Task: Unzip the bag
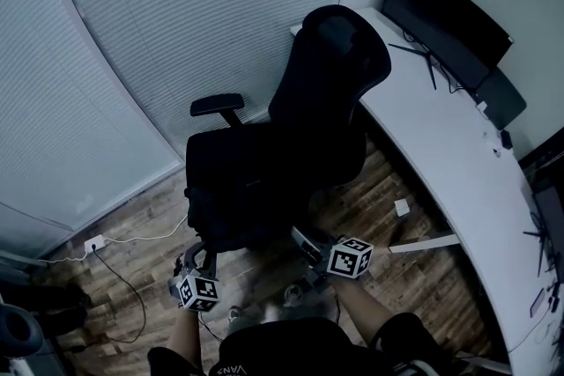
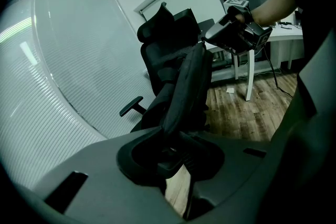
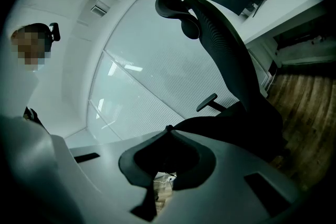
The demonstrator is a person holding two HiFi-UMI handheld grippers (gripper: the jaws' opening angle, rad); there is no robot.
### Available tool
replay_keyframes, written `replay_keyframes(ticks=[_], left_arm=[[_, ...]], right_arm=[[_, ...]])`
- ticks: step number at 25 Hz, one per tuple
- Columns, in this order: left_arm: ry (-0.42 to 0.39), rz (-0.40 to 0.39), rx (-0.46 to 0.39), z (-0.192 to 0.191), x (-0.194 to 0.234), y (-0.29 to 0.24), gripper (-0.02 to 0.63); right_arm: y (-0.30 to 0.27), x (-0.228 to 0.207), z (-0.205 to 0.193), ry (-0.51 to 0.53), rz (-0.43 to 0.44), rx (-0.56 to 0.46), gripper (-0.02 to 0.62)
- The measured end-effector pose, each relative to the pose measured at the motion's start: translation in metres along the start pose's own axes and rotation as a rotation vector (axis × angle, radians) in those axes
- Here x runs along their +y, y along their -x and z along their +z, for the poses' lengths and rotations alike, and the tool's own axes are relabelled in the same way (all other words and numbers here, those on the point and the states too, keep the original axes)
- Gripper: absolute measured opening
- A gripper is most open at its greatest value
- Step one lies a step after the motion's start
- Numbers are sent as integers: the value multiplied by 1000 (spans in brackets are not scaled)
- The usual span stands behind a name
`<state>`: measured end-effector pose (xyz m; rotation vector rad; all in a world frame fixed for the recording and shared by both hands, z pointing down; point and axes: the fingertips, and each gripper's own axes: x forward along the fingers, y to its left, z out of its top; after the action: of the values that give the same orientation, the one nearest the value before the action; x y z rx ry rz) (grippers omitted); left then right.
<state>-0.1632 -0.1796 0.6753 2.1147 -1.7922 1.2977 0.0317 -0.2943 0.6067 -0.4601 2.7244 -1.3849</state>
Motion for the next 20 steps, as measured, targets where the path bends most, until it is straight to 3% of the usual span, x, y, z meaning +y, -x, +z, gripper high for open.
replay_keyframes(ticks=[20], left_arm=[[42,7,64,6,-4,1,86]], right_arm=[[14,-45,17,-107,-73,-56,46]])
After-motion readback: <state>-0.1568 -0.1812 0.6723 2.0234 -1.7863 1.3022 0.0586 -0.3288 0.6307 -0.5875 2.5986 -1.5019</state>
